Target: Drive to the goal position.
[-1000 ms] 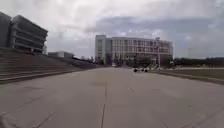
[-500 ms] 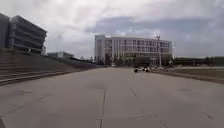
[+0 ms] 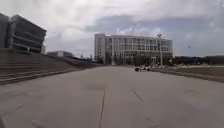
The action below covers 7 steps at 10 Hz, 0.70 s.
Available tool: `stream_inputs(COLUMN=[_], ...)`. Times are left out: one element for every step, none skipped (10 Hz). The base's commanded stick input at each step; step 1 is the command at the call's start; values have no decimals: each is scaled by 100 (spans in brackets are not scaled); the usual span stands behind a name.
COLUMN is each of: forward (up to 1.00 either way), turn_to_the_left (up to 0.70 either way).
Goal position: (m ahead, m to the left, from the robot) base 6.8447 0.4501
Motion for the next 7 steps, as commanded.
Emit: stream_inputs(forward=[62,62,62,62,62,62,62], turn_to_the_left=[0,0,0,0,0,0,0])
